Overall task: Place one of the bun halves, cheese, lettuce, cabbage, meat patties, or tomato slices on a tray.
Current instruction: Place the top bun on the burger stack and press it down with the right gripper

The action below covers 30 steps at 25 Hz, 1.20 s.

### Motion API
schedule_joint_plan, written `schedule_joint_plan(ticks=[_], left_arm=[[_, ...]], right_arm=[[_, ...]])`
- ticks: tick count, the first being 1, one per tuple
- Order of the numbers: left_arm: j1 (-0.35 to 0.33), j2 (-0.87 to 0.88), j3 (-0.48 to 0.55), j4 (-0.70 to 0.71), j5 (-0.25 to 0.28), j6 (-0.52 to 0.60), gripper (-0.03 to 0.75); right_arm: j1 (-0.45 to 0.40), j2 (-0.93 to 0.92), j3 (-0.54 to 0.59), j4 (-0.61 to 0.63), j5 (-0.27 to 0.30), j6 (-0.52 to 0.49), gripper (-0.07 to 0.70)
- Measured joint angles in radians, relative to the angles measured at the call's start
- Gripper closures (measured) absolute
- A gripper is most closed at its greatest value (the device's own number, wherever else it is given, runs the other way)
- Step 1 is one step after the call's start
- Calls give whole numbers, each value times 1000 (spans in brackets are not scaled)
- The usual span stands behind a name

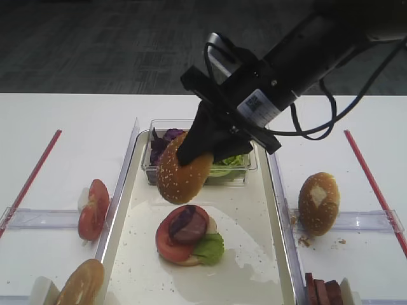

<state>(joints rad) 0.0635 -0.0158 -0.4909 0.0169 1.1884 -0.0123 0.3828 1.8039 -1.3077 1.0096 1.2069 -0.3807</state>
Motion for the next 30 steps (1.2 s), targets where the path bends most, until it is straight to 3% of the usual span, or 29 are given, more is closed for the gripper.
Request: schedule_joint_plan(ticks=[8, 30], left_arm=[[0, 0, 0, 0, 0, 0, 97], [0, 0, 0, 0, 0, 0, 97]], right_arm=[[42, 37, 0, 0, -4, 0, 428], [42, 178, 0, -12, -14, -38, 430]])
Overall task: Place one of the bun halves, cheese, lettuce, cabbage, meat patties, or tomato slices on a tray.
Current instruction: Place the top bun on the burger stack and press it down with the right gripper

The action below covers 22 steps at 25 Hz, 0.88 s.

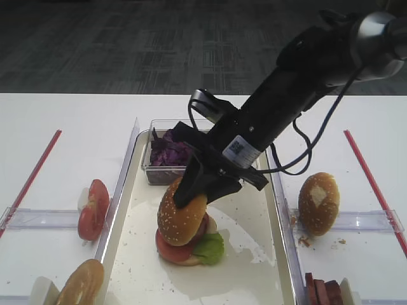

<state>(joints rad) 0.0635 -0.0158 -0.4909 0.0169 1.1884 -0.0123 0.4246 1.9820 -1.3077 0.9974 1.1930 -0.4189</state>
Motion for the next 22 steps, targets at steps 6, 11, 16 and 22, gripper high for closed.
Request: schedule_joint_plan(ticks=[6, 11, 16, 22], left_arm=[[0, 0, 0, 0, 0, 0, 97], [0, 0, 0, 0, 0, 0, 97], [0, 0, 0, 0, 0, 0, 97], [0, 0, 0, 0, 0, 0, 97]], right_arm=[[0, 14, 0, 6, -3, -11, 430], [0, 18, 0, 8, -4, -12, 429], [0, 20, 0, -14, -5, -12, 387], [0, 20, 0, -25, -5, -12, 78]])
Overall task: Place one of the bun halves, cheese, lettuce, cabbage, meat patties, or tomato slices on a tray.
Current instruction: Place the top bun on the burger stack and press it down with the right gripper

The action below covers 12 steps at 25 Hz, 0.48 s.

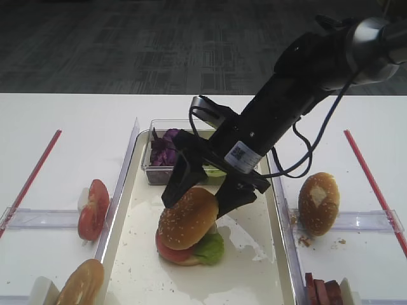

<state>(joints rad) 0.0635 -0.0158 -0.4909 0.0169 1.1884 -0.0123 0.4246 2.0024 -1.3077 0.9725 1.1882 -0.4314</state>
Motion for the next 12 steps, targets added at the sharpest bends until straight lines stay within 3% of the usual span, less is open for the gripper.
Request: schedule_joint_plan(ticks=[4, 12], left_arm=[[0, 0, 0, 0, 0, 0, 97], [0, 0, 0, 0, 0, 0, 97]], right_arm=[[0, 0, 0, -2, 0, 2, -34], [0, 0, 0, -57, 0, 18, -55]])
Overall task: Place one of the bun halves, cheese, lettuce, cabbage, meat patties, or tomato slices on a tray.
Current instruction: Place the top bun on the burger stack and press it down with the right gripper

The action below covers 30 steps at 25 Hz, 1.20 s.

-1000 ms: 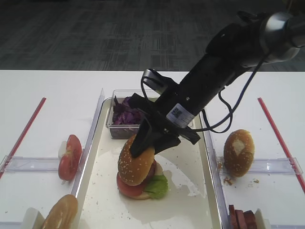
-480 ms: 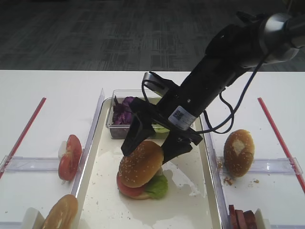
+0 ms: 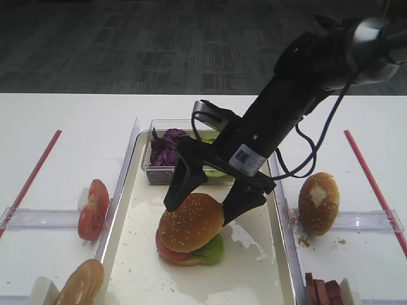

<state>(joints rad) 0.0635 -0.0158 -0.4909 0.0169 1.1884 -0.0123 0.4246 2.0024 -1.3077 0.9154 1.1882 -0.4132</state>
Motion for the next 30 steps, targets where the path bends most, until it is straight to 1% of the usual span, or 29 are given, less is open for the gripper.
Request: schedule_joint_plan(ticks=[9, 13, 20, 30], left_arm=[[0, 0, 0, 0, 0, 0, 97], [0, 0, 0, 0, 0, 0, 97], [0, 0, 0, 0, 0, 0, 97], [0, 0, 0, 0, 0, 0, 97]], right_arm=[[0, 0, 0, -5, -3, 4, -56], [0, 0, 0, -30, -4, 6, -56], [-64, 0, 0, -38, -2, 27, -55], [-66, 0, 0, -40, 0, 29, -55]])
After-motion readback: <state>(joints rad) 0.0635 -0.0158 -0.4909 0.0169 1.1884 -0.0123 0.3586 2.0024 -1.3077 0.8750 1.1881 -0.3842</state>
